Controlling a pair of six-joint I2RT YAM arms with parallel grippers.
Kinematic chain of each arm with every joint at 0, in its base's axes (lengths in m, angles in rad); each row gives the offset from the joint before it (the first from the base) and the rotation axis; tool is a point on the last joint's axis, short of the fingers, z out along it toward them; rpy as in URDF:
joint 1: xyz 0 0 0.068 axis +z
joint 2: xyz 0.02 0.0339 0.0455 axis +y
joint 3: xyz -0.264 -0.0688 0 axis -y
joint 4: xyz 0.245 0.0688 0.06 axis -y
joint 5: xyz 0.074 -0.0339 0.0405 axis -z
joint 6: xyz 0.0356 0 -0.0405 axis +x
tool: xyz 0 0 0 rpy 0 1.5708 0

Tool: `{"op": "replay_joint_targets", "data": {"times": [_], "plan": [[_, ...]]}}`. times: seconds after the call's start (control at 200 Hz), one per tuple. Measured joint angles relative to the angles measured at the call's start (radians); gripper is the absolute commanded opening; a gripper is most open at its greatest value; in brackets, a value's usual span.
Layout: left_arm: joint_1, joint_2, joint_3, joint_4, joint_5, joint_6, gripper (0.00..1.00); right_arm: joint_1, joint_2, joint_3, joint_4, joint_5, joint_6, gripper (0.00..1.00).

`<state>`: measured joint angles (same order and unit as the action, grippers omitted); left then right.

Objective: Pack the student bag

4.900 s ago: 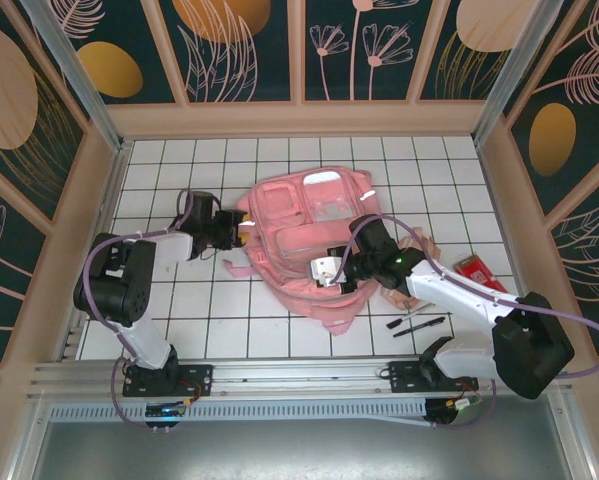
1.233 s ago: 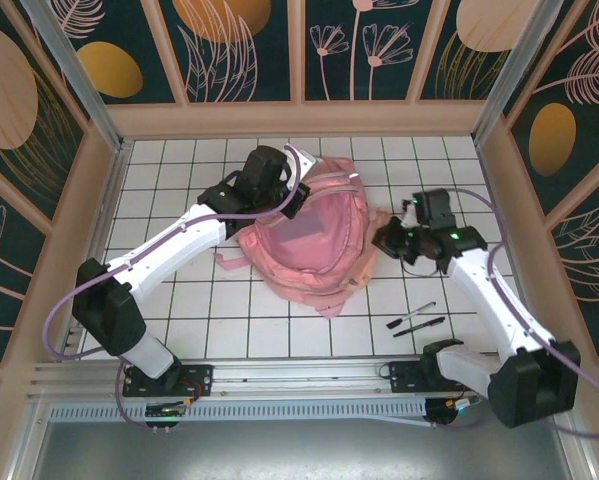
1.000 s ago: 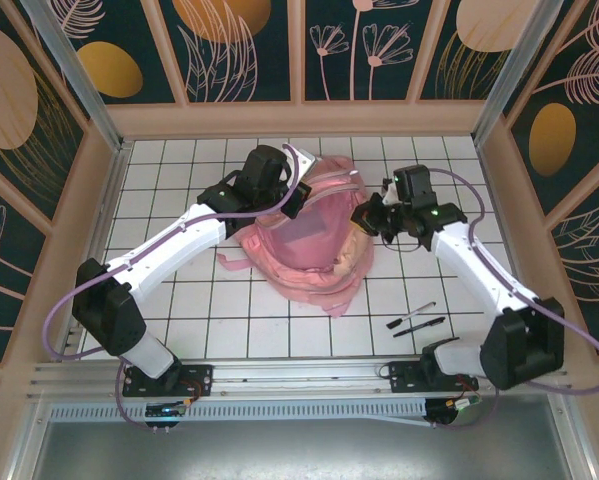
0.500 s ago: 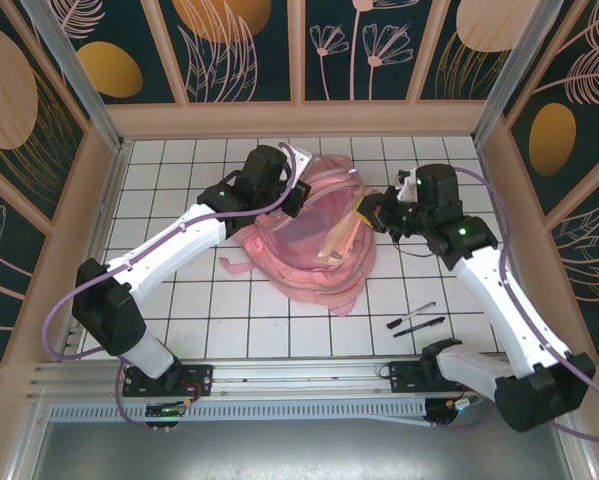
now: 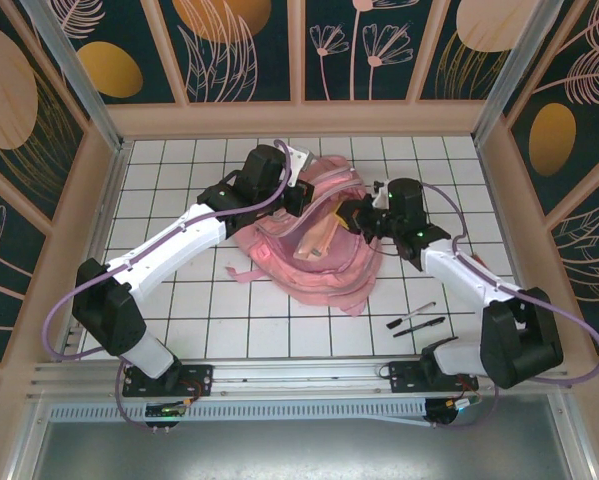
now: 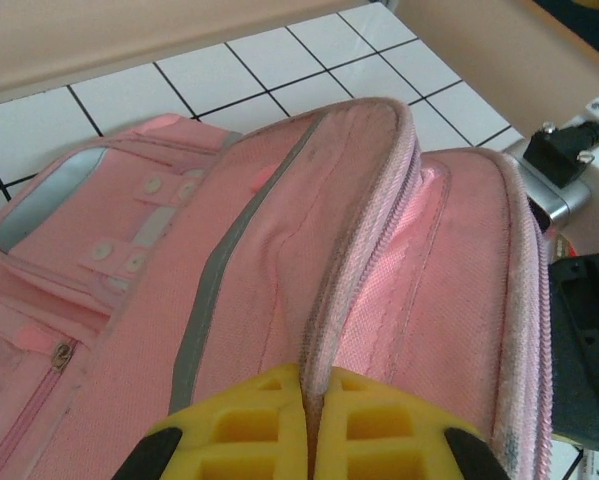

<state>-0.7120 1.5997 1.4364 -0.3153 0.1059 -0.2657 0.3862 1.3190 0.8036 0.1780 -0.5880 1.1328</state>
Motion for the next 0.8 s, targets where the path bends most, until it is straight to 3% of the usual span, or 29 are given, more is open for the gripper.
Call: {"op": "replay_joint_targets", "data": {"times": [0.13,0.47,0.606,0.801], "plan": [[0.0,0.003,0.005,0.003,-0.007,-0.071,0.0,0.007,0.044,-0.003,0.164,0.03,0.039,0.0],[0.0,0.032,0.027,0.042,0.021,-0.178,0.0,0.122,0.319,-0.107,0.546,0.257,0.176,0.0],[0.0,0.032,0.019,0.051,0.051,-0.178,0.0,0.15,0.472,-0.05,0.701,0.3,0.263,0.0],[0.004,0.033,0.011,0.058,0.108,-0.177,0.0,0.216,0.61,0.095,0.747,0.369,0.344,0.0]]}}
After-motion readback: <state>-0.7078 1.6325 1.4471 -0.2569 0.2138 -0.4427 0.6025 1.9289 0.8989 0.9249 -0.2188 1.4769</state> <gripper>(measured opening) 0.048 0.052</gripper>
